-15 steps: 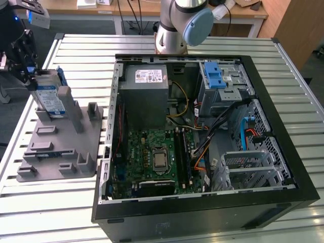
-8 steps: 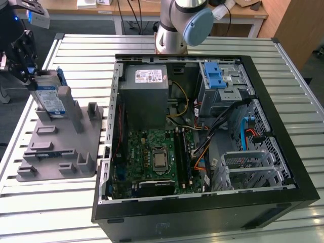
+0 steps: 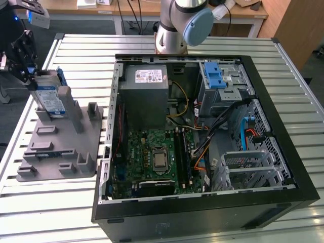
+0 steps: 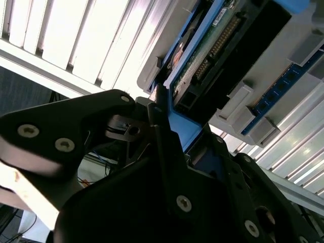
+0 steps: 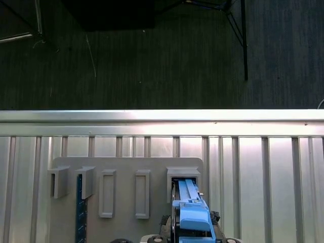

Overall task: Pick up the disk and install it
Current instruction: 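Pick up the disk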

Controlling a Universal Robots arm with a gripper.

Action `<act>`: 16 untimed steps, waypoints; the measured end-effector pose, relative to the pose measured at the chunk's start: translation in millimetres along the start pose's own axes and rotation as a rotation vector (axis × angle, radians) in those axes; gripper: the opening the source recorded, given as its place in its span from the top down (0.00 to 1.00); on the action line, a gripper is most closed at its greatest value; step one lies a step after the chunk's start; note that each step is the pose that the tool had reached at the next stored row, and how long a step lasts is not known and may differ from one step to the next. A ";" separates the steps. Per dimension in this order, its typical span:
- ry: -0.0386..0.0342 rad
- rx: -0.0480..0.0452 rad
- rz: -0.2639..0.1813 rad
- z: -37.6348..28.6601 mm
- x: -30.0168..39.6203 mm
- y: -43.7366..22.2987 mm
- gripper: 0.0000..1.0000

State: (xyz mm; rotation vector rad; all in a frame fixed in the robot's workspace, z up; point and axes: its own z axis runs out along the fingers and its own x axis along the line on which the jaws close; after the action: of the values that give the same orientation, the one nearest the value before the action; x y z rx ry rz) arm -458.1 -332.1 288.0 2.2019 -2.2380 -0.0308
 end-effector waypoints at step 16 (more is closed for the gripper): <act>-0.0001 0.0002 0.000 -11.5 -0.2 0.2 0.64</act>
State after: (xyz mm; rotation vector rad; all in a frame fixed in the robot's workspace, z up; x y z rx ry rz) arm -458.1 -332.1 299.5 2.2020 -2.2382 -0.0307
